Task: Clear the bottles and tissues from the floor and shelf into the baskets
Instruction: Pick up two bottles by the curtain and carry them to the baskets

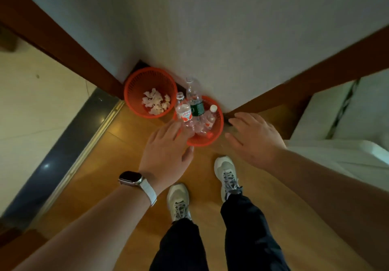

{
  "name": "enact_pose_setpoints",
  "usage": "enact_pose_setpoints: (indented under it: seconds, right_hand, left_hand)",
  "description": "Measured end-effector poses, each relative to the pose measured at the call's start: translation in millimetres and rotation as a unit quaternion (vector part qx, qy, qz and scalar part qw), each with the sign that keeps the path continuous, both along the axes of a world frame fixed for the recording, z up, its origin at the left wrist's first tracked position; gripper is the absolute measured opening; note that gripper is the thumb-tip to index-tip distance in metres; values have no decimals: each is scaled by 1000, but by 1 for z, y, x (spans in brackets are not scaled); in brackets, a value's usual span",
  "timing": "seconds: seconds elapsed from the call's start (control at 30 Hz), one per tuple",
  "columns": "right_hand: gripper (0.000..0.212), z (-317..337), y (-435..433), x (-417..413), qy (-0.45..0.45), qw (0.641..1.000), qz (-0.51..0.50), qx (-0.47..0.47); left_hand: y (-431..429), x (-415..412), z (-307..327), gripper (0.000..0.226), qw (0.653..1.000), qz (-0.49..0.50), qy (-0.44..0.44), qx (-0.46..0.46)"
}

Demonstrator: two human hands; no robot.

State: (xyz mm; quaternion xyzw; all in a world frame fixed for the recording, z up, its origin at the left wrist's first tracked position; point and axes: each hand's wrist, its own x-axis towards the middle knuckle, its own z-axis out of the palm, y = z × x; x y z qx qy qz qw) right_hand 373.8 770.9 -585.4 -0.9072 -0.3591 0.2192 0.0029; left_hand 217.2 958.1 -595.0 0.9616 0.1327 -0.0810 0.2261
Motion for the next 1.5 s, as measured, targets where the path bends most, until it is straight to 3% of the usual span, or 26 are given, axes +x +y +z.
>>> enact_pose_setpoints:
  seconds: [0.27, 0.57, 0.93, 1.3, 1.5]
  right_hand:
    - [78, 203, -33, -62, -11, 999, -18, -26]
    - [68, 346, -117, -118, -71, 994, -76, -24]
    - [54, 428, -327, -190, -188, 949, -251, 31]
    - [60, 473, -585, -309, -233, 889, -394, 26]
    - [62, 489, -686, -371, -260, 837, -481, 18]
  left_hand:
    - [-24, -22, 180, 53, 994, -89, -55, 8]
    - [-99, -9, 321, 48, 966, -223, -127, 29]
    - [-300, 17, 412, 49, 882, -410, -223, 60]
    - [-583, -36, 466, 49, 767, -557, -313, 56]
    - [-706, -70, 485, 50, 722, -607, -332, 31]
